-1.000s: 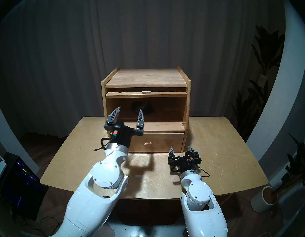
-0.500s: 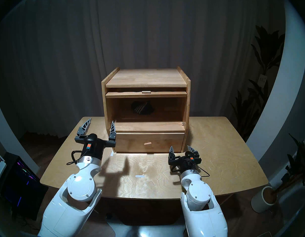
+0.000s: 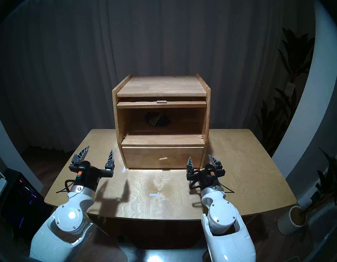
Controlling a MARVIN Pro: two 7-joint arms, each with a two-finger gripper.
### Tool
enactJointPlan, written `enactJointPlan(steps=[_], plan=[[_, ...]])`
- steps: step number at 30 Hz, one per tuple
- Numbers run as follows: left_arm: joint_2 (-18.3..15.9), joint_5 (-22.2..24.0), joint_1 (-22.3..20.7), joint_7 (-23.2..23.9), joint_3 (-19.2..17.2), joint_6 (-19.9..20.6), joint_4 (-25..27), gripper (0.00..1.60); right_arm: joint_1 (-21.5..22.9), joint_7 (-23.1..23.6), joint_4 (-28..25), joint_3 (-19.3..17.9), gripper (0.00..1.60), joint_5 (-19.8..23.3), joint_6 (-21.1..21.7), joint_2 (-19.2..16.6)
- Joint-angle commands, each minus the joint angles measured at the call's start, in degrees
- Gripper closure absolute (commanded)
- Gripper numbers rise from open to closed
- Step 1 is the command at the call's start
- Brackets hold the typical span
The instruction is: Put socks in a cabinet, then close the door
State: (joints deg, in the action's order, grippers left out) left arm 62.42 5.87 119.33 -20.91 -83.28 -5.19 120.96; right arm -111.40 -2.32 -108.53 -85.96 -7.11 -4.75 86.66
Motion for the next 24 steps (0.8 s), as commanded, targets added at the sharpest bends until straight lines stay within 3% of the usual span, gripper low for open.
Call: enactJointPlan(steps=[1,9,17,23,24], plan=[[-1.5,2.8,1.9,1.8,-2.6,-2.3,1.2,0.0,-0.6,-1.9,-6.7,0.8,0.0,-8.3,-3.3,-3.5],[-2.4,5.4,2.9,3.9,-3.8,-3.7,1.3,0.0,-0.4,-2.8,-12.3,2.6,0.0,-17.9,0.1,-5.2],[-3.0,7.0,3.5,5.4,-4.5,-4.5,1.3,0.0,-0.3,4.3,-17.8,4.6,0.0,-10.7,9.7,-1.7],[-3.2,7.8,3.6,6.1,-4.8,-4.8,1.2,0.0,-0.3,9.6,-21.8,3.8,0.0,-8.4,17.0,-2.0],[-3.3,8.1,3.7,6.3,-4.9,-4.9,1.2,0.0,0.0,10.8,-23.9,3.9,0.0,-7.9,20.9,-2.1]])
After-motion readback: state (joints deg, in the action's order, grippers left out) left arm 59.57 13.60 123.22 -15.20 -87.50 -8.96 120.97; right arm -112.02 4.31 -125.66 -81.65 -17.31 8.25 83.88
